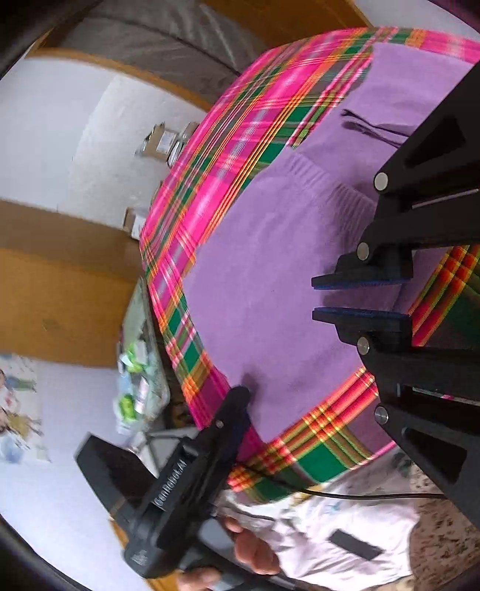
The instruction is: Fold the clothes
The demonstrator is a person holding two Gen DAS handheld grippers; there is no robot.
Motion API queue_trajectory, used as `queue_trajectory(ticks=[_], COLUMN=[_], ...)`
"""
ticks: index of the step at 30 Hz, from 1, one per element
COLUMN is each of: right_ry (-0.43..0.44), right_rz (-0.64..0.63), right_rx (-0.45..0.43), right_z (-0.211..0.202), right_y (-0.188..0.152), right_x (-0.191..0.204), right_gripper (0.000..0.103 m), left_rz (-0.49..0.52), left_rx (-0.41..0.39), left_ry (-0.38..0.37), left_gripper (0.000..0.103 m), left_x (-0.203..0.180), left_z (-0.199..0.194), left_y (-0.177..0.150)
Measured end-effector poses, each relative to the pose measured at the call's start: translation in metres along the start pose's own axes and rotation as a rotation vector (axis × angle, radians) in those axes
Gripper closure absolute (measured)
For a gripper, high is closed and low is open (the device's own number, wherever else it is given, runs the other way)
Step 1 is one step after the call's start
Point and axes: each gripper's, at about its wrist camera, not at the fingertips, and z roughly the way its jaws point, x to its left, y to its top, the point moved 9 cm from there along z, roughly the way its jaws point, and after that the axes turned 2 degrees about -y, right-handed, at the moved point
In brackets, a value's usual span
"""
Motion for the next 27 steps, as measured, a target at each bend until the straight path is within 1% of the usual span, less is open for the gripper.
queue_trajectory(ticks=[2,3,5,6,7,8,11,13,16,17,19,21,23,24,27], right_ry=[0.030,0.046,0.072,0.079,0.087,0.096,0.113,0.107,0.130,0.140,0.162,0.178,0.174,0.157,0.098], right_rz=[-0.016,0.002,0.060,0.080,0.091,0.089,0.051,-0.006,-0.039,-0.043,-0.046,-0.066,-0.097,-0.114,-0.143], right_rx=[-0.002,-0.005,-0.019,-0.030,-0.047,-0.053,-0.038,-0.030,-0.055,-0.061,-0.069,-0.077,-0.086,-0.087,-0.079], right_z=[-0.001,0.000,0.001,0.002,0.003,0.007,0.023,0.032,0.038,0.039,0.041,0.042,0.045,0.047,0.058], right_y=[0.005,0.008,0.016,0.018,0.019,0.018,0.014,0.013,0.017,0.019,0.022,0.024,0.025,0.025,0.028], right_x=[0.007,0.009,0.011,0.012,0.015,0.021,0.037,0.052,0.067,0.070,0.077,0.086,0.094,0.097,0.102], right_gripper=[0.093,0.092,0.087,0.080,0.077,0.077,0.077,0.077,0.076,0.074,0.063,0.057,0.054,0.052,0.052], left_rz=[0.001,0.001,0.004,0.003,0.002,0.003,0.007,0.009,0.008,0.008,0.008,0.010,0.011,0.011,0.004], left_rx=[0.002,0.003,0.003,0.003,0.004,0.005,0.011,0.016,0.020,0.022,0.025,0.030,0.034,0.037,0.046], left_ry=[-0.006,-0.010,-0.019,-0.023,-0.022,-0.021,-0.022,-0.027,-0.030,-0.032,-0.035,-0.039,-0.044,-0.047,-0.054], left_gripper=[0.058,0.058,0.059,0.059,0.058,0.058,0.059,0.059,0.059,0.058,0.059,0.059,0.059,0.059,0.059], left_x=[0.000,0.001,0.001,0.001,0.002,0.003,0.004,0.005,0.007,0.007,0.008,0.007,0.007,0.007,0.010], left_z=[0.001,0.001,0.001,0.001,0.001,0.001,0.001,0.001,0.002,0.002,0.003,0.003,0.004,0.004,0.005], left_y=[-0.001,-0.001,-0.002,-0.001,-0.001,-0.001,-0.002,-0.002,0.000,0.000,0.002,0.003,0.004,0.005,0.009])
